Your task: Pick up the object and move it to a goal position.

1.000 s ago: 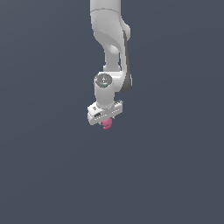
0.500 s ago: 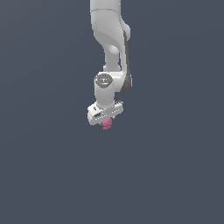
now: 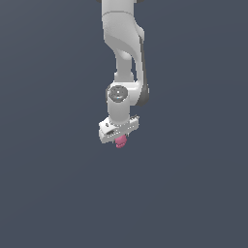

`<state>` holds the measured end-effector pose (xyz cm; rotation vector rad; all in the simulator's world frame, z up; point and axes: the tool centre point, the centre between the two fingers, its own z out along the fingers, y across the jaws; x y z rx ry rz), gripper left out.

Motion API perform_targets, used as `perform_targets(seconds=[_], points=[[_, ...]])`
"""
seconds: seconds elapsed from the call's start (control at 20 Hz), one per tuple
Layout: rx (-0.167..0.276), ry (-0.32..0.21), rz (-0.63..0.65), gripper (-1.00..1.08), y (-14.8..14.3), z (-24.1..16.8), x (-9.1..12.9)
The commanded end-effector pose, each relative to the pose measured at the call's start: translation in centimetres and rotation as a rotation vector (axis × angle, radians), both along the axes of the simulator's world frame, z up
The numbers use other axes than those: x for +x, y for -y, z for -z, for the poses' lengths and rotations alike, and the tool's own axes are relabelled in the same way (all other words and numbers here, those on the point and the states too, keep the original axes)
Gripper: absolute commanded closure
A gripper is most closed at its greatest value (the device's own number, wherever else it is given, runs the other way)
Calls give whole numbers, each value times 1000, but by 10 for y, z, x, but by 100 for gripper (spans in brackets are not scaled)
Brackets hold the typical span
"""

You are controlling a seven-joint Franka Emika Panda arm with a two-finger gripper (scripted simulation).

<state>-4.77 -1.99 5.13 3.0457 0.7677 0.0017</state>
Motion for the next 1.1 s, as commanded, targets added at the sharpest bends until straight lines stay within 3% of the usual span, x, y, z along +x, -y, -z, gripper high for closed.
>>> perform_targets(seconds=[0.0, 1.05], points=[[0, 0, 0, 108, -5, -1, 12], [0, -1, 0, 108, -55, -11, 130]])
